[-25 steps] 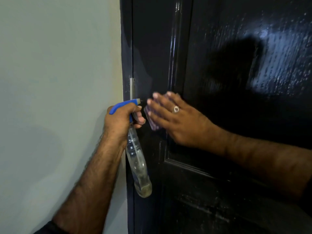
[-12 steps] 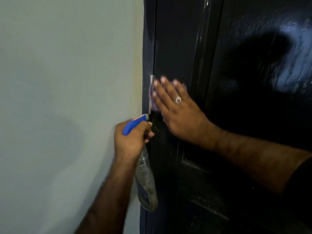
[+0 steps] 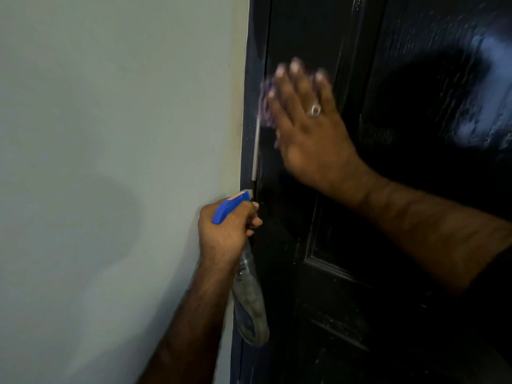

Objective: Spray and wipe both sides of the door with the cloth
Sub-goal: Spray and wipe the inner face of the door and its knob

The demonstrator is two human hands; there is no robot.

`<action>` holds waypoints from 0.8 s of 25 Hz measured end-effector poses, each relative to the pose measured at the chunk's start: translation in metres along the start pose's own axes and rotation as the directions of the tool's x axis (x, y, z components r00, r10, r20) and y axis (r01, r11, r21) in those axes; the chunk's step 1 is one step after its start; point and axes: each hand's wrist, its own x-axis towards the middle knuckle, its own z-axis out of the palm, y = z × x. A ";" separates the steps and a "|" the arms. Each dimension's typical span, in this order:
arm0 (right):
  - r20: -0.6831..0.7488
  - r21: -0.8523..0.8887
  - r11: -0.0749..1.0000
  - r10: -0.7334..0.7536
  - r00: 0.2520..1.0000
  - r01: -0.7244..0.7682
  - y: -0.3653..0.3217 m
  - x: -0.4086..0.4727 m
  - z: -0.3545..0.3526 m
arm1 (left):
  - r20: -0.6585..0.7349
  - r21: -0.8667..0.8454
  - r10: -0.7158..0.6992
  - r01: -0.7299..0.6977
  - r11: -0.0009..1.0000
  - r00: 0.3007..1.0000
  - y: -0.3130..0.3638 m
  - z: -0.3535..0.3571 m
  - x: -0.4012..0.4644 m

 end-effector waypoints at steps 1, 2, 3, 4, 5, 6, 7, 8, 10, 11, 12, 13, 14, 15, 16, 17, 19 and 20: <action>0.020 0.028 0.994 -0.103 0.994 0.103 -0.021 -0.037 0.013 | 0.002 0.005 -0.008 0.008 1.000 1.000 -0.005 -0.001 0.000; 0.060 0.058 0.972 -0.231 0.971 0.228 -0.041 -0.078 0.023 | 0.010 0.007 -0.013 0.013 1.000 1.000 -0.010 -0.002 0.000; 0.116 0.089 0.935 -0.352 0.929 0.344 -0.057 -0.113 0.027 | 0.023 0.011 -0.012 0.012 1.000 1.000 -0.013 -0.002 0.000; 0.167 0.103 0.895 -0.445 0.880 0.434 -0.062 -0.137 0.029 | 0.034 0.014 -0.010 0.010 1.000 0.999 -0.016 -0.002 -0.002; 0.170 0.106 0.867 -0.498 0.850 0.487 -0.056 -0.147 0.029 | 0.039 0.018 -0.016 0.015 1.000 0.999 -0.020 -0.002 -0.003; 0.143 0.100 0.873 -0.488 0.861 0.478 -0.044 -0.141 0.026 | 0.035 0.022 -0.029 0.028 0.999 0.999 -0.024 -0.002 -0.006; 0.105 0.072 0.915 -0.402 0.910 0.396 -0.031 -0.126 0.020 | 0.022 0.020 -0.046 0.046 0.999 0.999 -0.028 -0.002 -0.008; 0.068 0.046 0.964 -0.265 0.962 0.262 -0.018 -0.105 0.014 | 0.004 0.015 -0.069 0.068 0.998 0.998 -0.032 -0.003 -0.011; -0.025 0.068 0.997 0.037 0.999 -0.035 -0.008 -0.064 0.006 | -0.038 -0.005 -0.111 0.111 0.994 0.993 -0.041 -0.005 -0.016; -0.030 0.089 0.988 0.128 0.991 -0.125 -0.020 -0.055 0.006 | -0.055 -0.008 -0.118 0.117 0.993 0.992 -0.045 -0.006 -0.019; -0.022 0.093 0.986 0.139 0.990 -0.137 -0.039 -0.060 0.013 | -0.062 -0.007 -0.117 0.117 0.993 0.991 -0.048 -0.007 -0.022; 0.010 0.097 0.994 0.060 0.998 -0.060 -0.064 -0.080 0.026 | -0.064 0.003 -0.115 0.115 0.993 0.991 -0.052 -0.009 -0.023; 0.070 0.118 0.991 -0.068 0.995 0.059 -0.092 -0.110 0.039 | -0.055 0.006 -0.106 0.107 0.994 0.993 -0.055 -0.011 -0.024; 0.124 0.142 0.972 -0.202 0.971 0.184 -0.115 -0.148 0.049 | -0.036 0.001 -0.091 0.092 0.996 0.995 -0.057 -0.013 -0.025; 0.189 0.153 0.943 -0.323 0.927 0.297 -0.125 -0.179 0.052 | -0.018 0.000 -0.074 0.074 0.997 0.997 -0.059 -0.016 -0.026; 0.197 0.145 0.914 -0.402 0.894 0.379 -0.123 -0.198 0.051 | 0.002 0.007 -0.062 0.062 0.998 0.998 -0.059 -0.019 -0.026; 0.089 0.092 0.934 -0.354 0.931 0.346 -0.089 -0.188 0.038 | 0.043 0.023 -0.036 0.035 0.999 0.998 -0.057 -0.023 -0.028; 0.043 0.068 0.976 -0.211 0.977 0.207 -0.067 -0.168 0.027 | 0.076 0.027 -0.030 0.028 0.999 0.997 -0.057 -0.026 -0.029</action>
